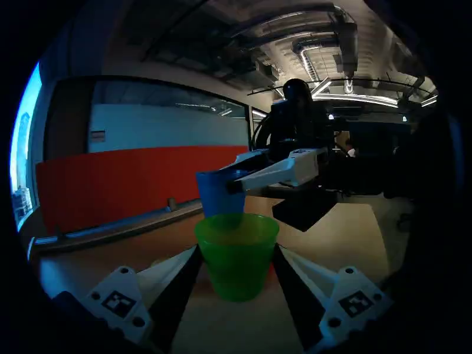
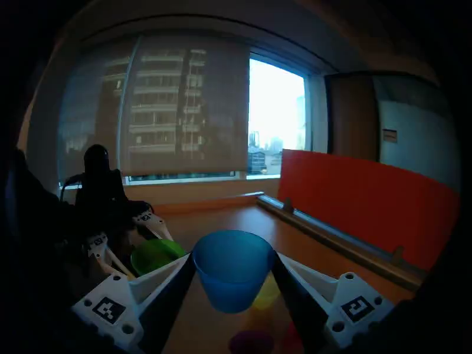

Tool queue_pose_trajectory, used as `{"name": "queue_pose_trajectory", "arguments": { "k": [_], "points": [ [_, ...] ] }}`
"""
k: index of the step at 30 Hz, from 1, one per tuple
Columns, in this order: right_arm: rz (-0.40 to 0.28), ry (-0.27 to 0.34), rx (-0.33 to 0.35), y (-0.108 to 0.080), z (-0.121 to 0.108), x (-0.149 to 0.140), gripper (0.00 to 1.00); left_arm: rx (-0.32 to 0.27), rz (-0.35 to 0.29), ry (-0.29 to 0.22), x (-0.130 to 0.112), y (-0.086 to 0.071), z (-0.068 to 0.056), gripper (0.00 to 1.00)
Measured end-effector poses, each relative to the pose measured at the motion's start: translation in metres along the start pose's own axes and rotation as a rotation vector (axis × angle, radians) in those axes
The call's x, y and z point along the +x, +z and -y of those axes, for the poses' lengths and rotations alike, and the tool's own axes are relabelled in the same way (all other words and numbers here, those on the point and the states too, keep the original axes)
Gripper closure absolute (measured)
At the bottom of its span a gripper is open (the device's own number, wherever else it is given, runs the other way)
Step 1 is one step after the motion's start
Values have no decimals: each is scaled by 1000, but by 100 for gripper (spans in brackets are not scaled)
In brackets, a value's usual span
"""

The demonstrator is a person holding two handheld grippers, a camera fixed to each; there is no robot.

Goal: Pour water

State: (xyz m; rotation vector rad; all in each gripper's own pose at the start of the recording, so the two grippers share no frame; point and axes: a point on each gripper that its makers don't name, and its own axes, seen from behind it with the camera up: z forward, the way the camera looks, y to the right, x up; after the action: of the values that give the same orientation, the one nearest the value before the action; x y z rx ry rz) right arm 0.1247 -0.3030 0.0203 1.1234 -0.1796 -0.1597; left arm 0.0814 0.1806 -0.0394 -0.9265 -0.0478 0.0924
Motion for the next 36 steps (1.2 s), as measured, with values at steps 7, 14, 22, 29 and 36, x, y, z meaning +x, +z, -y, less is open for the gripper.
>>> {"name": "queue_pose_trajectory", "arguments": {
  "k": [7,14,22,29,36],
  "points": [
    [16,3,-10,-4,-1,-6,9,0,15,6,-3,0,1,18],
    [34,11,-6,-10,0,-15,8,-4,42,7,-11,-1,0,18],
    [68,14,3,-16,5,-31,8,-7,83,9,-25,-2,-1,18],
    [87,23,14,-21,8,-41,8,-12,113,10,-34,-2,-2,18],
    [120,18,32,-25,14,-56,8,-22,151,18,-44,0,-5,18]
  ]
}}
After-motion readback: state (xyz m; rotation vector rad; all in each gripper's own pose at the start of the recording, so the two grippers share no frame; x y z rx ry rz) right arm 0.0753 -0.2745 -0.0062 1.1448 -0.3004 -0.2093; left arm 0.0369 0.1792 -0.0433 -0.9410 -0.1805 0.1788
